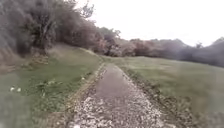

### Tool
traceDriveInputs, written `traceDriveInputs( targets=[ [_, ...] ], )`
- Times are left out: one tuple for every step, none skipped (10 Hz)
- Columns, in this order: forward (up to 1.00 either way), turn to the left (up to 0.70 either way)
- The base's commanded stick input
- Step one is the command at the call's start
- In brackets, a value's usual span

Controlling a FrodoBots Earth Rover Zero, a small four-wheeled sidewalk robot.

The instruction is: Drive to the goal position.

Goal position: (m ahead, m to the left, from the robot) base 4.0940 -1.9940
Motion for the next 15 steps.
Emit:
traceDriveInputs(
  targets=[
    [1.00, 0.00],
    [1.00, 0.00],
    [1.00, 0.00],
    [1.00, 0.00],
    [1.00, 0.00],
    [1.00, 0.00],
    [1.00, 0.00],
    [1.00, 0.00],
    [1.00, -0.38],
    [1.00, -0.39],
    [1.00, -0.40],
    [1.00, -0.40],
    [1.00, -0.40],
    [1.00, -0.40],
    [1.00, -0.40]
  ],
)
